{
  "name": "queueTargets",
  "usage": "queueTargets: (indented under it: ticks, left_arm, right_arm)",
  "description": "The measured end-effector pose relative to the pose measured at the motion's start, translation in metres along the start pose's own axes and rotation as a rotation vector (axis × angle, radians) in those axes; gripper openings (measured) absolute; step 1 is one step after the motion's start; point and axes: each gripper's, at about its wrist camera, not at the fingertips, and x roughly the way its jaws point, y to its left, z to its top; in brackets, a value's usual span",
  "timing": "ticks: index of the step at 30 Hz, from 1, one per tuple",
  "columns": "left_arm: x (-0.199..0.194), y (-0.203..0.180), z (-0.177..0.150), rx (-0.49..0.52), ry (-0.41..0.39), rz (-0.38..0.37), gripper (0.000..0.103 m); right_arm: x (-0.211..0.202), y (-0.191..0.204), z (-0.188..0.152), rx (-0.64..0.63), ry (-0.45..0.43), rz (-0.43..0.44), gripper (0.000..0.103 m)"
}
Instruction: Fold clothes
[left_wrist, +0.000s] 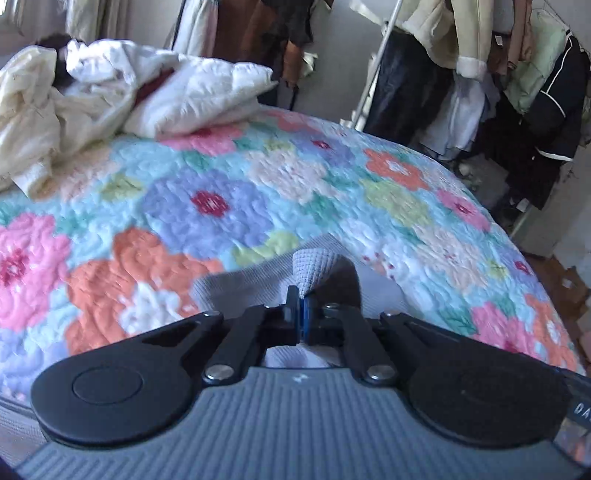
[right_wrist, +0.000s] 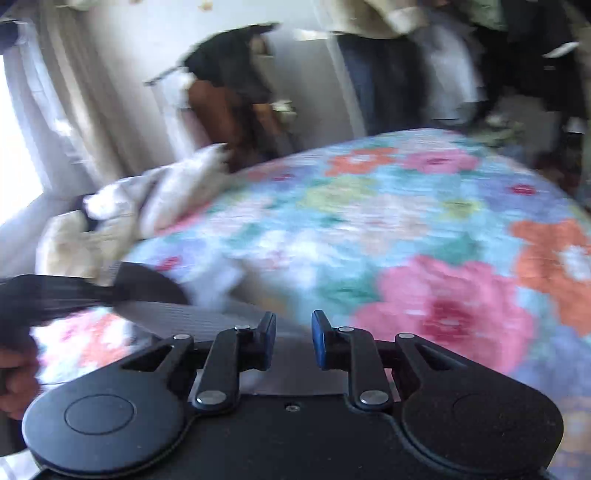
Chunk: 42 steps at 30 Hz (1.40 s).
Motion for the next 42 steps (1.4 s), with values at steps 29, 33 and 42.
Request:
queueTargets:
  ticks: [29,33,42]
  left_arm:
    - [0.002,-0.025,-0.007,0.258,0.224,-0.151,0.061]
    - [0.058,-0.005,-0.008,0.154,0.348,-0.22,0.07]
    - [0.009,0.003,-0.036,0.184,0.147,-0.404,0.005]
  right_arm:
    - [0.036,0.028,-0.027,-0.153,0.311,0.286,0.032]
    - [0.034,0.017,-0.022,-0.058,0.266,0.305,0.053]
    - [0.017,0.013,-0.01,-0.067,0.098,0.332,0.006]
